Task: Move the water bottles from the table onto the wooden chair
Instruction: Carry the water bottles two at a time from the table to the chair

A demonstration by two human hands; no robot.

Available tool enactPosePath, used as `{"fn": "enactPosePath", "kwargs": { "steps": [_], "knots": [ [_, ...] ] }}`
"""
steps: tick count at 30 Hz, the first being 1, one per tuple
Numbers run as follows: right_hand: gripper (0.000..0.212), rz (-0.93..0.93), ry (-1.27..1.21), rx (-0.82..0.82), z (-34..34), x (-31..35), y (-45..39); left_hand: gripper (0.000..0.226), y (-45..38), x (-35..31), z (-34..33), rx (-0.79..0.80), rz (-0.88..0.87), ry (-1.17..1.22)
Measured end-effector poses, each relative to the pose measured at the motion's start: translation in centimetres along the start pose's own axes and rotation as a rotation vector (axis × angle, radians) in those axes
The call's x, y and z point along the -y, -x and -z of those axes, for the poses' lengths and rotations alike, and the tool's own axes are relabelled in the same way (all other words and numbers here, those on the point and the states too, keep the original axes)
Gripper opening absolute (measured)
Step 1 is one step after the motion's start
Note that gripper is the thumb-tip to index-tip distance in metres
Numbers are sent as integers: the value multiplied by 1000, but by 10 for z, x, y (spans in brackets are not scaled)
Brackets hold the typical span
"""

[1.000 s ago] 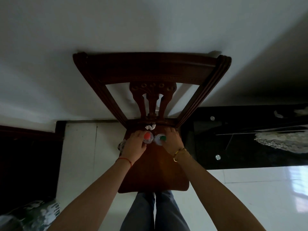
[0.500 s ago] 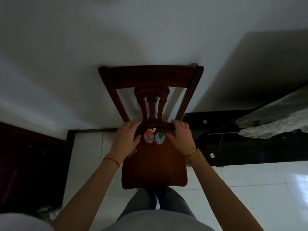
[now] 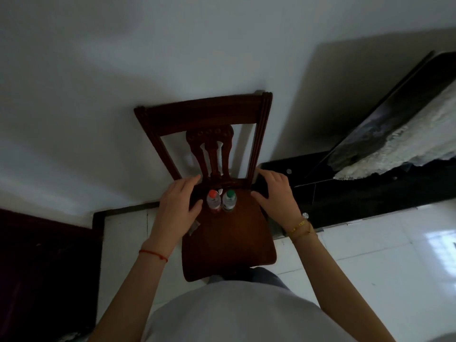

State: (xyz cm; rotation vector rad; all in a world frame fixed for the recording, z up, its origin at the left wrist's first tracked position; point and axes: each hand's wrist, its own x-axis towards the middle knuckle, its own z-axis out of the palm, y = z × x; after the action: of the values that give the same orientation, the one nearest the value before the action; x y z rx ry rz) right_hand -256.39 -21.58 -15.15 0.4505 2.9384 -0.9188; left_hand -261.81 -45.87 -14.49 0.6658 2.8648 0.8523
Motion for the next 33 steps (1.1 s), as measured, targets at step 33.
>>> {"fn": "enactPosePath", "kwargs": {
  "steps": [33],
  "knots": [
    [56,-854,-65,-682,152,-255,435,57,107,-400,-207,557,-924,116]
  ]
}}
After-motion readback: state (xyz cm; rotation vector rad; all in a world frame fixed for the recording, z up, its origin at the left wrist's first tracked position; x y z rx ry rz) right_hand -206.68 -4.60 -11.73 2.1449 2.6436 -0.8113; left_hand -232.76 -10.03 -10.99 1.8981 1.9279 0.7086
